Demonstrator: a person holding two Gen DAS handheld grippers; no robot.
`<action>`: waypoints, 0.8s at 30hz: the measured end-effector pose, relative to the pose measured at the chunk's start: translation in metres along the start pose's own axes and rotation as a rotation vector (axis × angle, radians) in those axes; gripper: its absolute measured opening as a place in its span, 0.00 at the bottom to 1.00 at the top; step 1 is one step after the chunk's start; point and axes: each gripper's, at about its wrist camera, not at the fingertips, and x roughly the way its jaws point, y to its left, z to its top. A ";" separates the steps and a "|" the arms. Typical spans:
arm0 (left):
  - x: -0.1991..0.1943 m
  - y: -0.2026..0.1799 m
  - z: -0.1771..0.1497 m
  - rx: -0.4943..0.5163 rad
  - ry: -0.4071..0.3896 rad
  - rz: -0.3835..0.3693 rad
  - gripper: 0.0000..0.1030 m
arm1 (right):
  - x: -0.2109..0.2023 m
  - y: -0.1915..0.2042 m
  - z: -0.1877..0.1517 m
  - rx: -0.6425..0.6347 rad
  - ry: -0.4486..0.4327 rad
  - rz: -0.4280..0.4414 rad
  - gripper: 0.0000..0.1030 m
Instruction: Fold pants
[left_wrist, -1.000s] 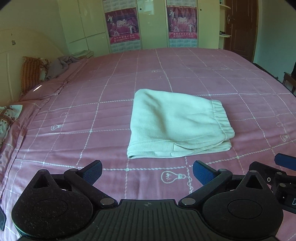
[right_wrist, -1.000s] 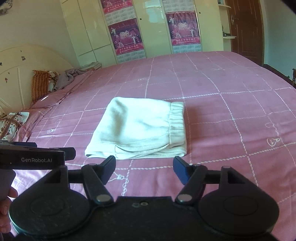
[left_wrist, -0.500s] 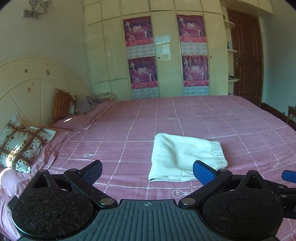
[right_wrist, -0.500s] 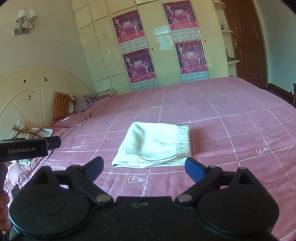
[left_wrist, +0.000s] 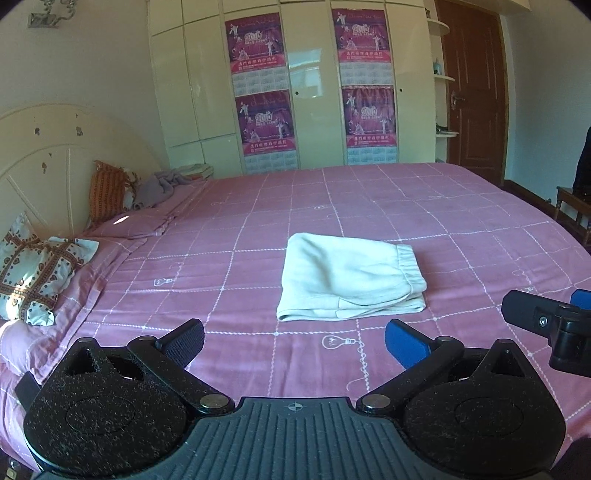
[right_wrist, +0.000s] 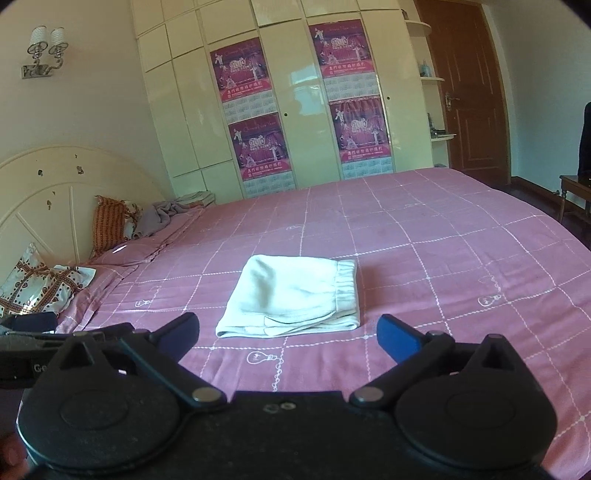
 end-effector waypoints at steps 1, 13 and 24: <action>-0.002 0.002 0.000 -0.014 0.002 -0.006 1.00 | -0.001 0.001 0.001 0.001 0.004 -0.003 1.00; 0.004 0.003 0.004 -0.059 0.017 -0.003 1.00 | -0.008 0.001 0.013 -0.073 -0.076 -0.053 1.00; -0.014 -0.004 -0.004 -0.081 -0.054 -0.033 1.00 | -0.004 -0.012 0.011 -0.030 -0.072 -0.037 1.00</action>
